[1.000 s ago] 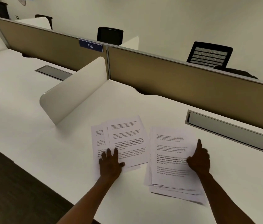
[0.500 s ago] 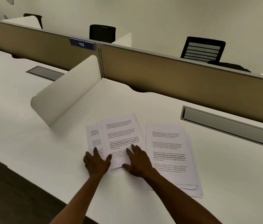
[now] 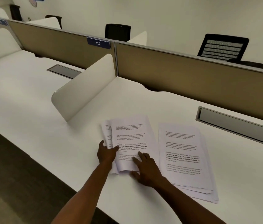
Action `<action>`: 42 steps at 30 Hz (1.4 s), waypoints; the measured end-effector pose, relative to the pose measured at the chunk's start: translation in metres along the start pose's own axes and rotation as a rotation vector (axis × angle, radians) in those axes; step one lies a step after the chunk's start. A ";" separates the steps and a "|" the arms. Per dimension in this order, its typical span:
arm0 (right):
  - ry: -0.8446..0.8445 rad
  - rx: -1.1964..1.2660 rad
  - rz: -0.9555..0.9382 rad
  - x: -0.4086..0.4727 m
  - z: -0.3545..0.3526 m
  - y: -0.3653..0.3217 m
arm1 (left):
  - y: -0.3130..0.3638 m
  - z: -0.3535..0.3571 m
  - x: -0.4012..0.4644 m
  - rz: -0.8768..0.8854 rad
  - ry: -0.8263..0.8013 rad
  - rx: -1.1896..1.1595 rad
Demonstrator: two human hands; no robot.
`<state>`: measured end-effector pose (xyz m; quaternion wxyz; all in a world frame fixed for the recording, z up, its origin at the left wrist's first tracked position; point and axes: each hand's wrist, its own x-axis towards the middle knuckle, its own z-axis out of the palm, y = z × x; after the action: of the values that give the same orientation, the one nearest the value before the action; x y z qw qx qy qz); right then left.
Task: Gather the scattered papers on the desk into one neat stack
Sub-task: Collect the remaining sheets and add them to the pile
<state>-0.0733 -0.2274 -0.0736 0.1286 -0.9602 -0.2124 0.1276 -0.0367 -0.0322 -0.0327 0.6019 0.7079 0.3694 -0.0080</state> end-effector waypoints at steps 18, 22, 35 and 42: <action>0.221 0.505 0.216 0.015 -0.042 0.018 | 0.006 -0.022 0.007 -0.001 -0.281 -0.166; 0.193 0.641 0.409 0.029 -0.062 0.036 | 0.021 -0.026 -0.010 0.153 -0.411 -0.185; 0.172 1.496 0.262 0.037 -0.091 0.065 | 0.057 -0.041 -0.030 0.354 -0.568 -0.105; 0.176 1.376 0.326 0.023 -0.076 0.057 | 0.029 -0.039 -0.010 0.143 -0.595 -0.062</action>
<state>-0.0087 -0.2816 -0.0244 0.7015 -0.6875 0.0739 0.1725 -0.0454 -0.0038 0.0068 0.7040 0.6801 0.1262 -0.1611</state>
